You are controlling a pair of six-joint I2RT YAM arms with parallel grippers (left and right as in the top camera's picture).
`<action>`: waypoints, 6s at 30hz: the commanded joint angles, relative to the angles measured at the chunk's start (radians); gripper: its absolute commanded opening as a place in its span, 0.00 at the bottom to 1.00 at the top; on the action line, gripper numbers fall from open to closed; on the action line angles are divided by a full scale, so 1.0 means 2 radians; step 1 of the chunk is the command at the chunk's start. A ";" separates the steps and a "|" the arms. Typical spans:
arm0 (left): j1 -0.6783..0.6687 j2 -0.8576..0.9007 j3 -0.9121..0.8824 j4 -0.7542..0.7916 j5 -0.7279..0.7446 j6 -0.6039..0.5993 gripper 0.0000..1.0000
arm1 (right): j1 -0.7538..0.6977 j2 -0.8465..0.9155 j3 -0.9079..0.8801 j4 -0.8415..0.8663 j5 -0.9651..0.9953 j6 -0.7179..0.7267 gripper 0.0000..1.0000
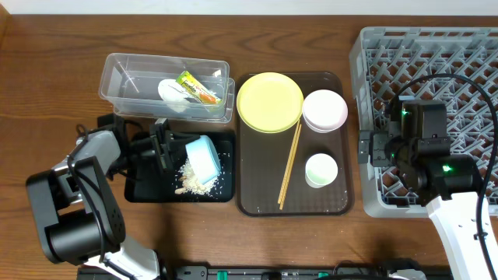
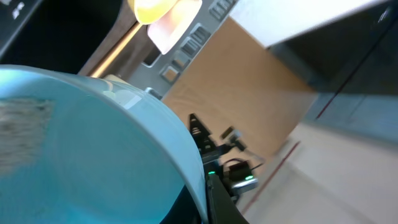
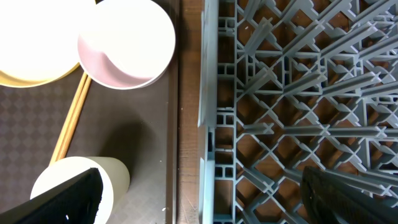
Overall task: Sort waste into correct bins and load items into the dishwasher rack
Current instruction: 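Tip the light-blue bowl over the black tray to dump the rice, then return the emptied light-blue bowl to the brown tray with left gripper, then grasp the white cup with the left gripper and lift it, then hand the white cup from left gripper to right gripper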
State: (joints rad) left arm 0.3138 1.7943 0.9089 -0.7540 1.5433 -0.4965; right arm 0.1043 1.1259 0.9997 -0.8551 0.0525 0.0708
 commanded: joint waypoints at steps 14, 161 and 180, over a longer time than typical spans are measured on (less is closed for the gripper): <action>0.045 0.003 -0.001 0.039 -0.021 -0.110 0.06 | 0.000 -0.001 0.009 -0.001 -0.002 0.001 0.99; -0.329 -0.078 0.026 0.563 -0.118 -0.228 0.06 | -0.021 0.227 0.009 0.322 -0.806 -0.125 0.75; -0.318 -0.079 0.026 0.401 -0.336 -0.023 0.33 | -0.021 0.224 0.009 0.294 -0.546 -0.067 0.43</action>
State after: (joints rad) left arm -0.3416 1.6329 0.9531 0.1047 1.0733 -0.7444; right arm 0.0647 1.5772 1.0016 -0.2615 -1.2774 -0.1017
